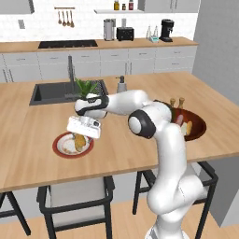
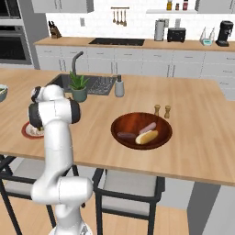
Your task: Place one bun and one sausage from the bowl on each plate.
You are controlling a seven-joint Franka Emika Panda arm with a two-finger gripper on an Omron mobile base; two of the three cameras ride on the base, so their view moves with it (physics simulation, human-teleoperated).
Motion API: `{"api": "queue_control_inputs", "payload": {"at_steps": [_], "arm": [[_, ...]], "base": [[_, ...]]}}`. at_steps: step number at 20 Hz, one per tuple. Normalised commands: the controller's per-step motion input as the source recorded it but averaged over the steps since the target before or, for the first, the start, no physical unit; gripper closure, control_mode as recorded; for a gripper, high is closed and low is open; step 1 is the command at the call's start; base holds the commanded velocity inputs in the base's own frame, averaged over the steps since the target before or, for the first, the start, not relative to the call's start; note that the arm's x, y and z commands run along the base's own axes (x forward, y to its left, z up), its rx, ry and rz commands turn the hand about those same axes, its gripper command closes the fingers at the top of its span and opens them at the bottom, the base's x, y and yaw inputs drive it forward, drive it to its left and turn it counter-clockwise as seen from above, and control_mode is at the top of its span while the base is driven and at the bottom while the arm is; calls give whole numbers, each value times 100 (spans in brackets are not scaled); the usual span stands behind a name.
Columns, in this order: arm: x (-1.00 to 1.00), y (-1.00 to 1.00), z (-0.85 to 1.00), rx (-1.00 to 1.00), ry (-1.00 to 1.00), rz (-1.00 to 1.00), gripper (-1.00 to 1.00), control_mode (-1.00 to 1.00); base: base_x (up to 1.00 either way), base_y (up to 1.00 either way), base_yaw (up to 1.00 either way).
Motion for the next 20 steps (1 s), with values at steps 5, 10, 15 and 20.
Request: {"api": "queue_control_inputs", "payload": {"at_steps": [5,10,15,20], "arm": [[-57,-12,57,0,-21,0,-100,-100],[-70,-19,70,-1,-22,0,-100,-100],[-54,-86,78,-5,-19,0,-100,-100],[-16,-100,50,-3,-8,-1,-100,-100]], "base": [[0,0,0],[0,0,0],[0,0,0],[0,0,0]]}}
